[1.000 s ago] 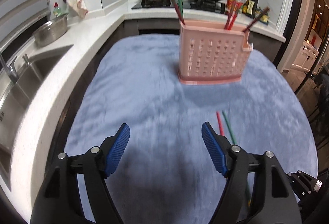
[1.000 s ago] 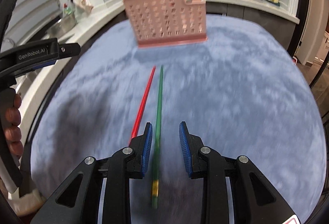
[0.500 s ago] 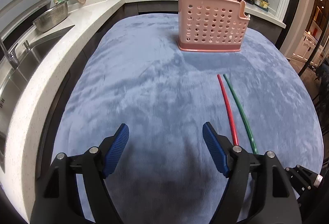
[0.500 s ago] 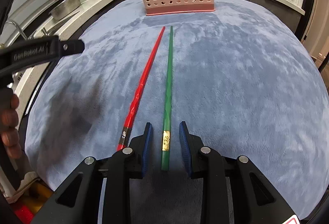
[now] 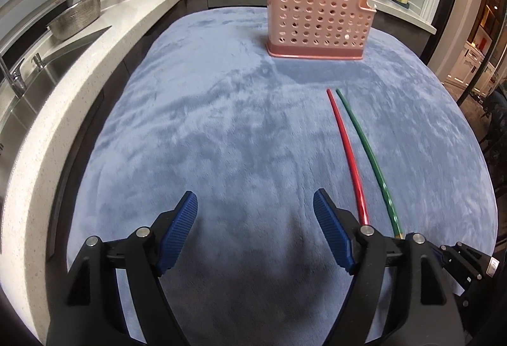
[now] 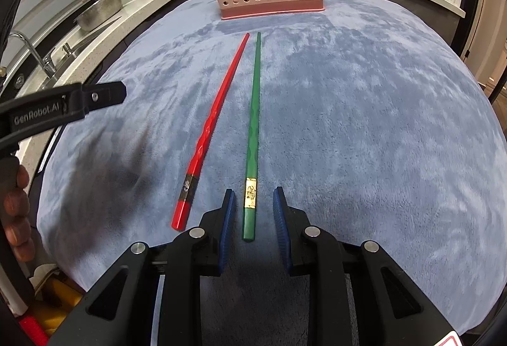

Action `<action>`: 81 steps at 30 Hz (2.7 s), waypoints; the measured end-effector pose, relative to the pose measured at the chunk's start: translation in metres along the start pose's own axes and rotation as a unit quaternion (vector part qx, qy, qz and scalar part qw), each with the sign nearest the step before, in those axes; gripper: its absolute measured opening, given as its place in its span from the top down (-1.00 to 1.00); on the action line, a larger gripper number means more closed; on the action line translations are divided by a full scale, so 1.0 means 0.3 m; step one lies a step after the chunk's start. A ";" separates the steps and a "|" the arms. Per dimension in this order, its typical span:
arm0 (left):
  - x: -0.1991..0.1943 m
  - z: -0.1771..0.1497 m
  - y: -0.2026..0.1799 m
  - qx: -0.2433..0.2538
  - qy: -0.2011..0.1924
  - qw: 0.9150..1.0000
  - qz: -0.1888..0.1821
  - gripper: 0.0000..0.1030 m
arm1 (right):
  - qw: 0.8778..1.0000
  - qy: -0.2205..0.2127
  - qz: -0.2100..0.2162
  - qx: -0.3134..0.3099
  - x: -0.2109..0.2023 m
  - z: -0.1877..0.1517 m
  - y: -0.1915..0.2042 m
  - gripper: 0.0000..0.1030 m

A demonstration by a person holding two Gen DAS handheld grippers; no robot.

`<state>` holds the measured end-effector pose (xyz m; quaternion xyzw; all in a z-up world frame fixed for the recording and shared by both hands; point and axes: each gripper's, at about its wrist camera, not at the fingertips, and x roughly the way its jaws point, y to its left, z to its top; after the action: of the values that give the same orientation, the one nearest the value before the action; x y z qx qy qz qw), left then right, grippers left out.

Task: Organize utensils
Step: 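Move both open tools back toward the last red and green chopsticks, then grasp the bright red chopstick with the left tool while the right tool grasps the green chopstick, then lift the red and green chopsticks and lower them into the pink holder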

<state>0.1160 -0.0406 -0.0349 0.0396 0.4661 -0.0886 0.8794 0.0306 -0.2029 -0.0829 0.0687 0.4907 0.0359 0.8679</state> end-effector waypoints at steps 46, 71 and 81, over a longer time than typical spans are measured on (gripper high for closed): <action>0.093 -0.116 -0.207 0.086 0.100 0.986 -0.098 0.70 | 0.999 -0.019 -0.007 0.027 -0.046 -0.010 -0.067 0.86; -0.174 0.215 -0.063 0.050 -0.077 0.995 -0.045 0.86 | 0.987 -0.160 -0.005 0.015 -0.343 0.348 -0.066 0.87; -0.242 0.373 -0.028 0.042 -0.128 0.990 -0.036 0.86 | 0.977 -0.212 0.007 0.011 -0.427 0.513 -0.065 0.87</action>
<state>0.1654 -0.0573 0.0882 0.0480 0.3468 -0.1444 0.9255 0.0962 -0.2518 0.1009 0.0874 0.2956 0.0213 0.9511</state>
